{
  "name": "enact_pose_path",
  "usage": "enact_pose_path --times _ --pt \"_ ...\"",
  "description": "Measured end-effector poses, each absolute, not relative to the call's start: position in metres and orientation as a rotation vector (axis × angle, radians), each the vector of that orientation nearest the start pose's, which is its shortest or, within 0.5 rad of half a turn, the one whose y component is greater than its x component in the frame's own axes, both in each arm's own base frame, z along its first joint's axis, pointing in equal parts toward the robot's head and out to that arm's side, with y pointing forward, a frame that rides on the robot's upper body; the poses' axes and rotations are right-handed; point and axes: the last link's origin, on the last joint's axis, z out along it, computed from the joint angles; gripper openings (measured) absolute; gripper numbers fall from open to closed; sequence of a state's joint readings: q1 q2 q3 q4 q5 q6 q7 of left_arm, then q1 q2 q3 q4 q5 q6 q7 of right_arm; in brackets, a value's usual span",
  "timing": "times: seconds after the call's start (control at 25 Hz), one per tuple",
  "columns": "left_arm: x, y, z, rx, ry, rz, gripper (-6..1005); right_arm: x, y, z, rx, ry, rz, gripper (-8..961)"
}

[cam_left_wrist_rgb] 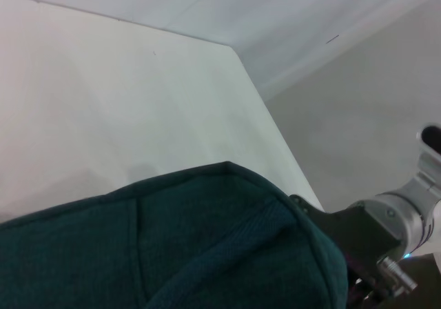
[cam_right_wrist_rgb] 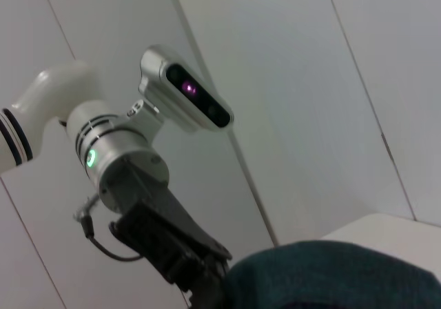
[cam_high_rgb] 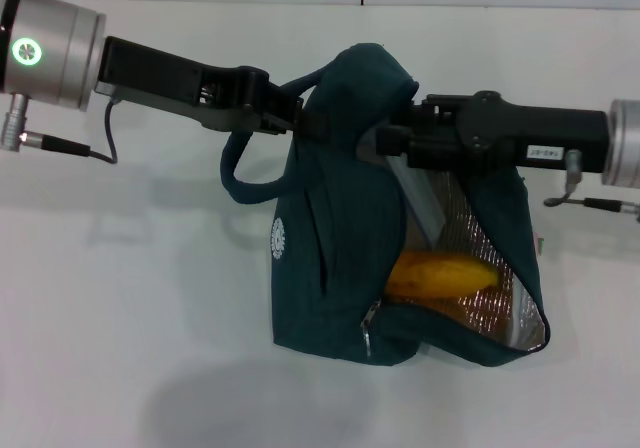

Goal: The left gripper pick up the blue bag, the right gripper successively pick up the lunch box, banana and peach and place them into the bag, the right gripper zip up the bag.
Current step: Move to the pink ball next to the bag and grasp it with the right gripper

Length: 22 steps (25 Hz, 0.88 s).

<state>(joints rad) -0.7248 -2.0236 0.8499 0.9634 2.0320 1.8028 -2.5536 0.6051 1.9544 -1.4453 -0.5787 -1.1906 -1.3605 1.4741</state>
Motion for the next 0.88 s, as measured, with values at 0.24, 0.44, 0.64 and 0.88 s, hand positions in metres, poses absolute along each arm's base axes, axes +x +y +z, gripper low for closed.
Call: enact_pose_path --times 0.24,0.44,0.64,0.88 --pt "-0.161 0.361 0.039 -2.785 -1.657 -0.506 42 0.190 0.356 0.005 -2.786 0.622 1.052 537" --pt "-0.162 0.361 0.038 -2.783 -1.648 -0.505 43 0.210 0.341 0.044 -2.719 0.508 1.182 574" --pt "-0.163 0.361 0.038 -2.779 -1.653 -0.504 43 0.252 0.329 0.081 -2.577 0.520 1.118 567" --pt "-0.163 0.362 0.037 -2.774 -1.650 -0.501 43 0.308 0.322 0.078 -2.517 0.691 0.762 558"
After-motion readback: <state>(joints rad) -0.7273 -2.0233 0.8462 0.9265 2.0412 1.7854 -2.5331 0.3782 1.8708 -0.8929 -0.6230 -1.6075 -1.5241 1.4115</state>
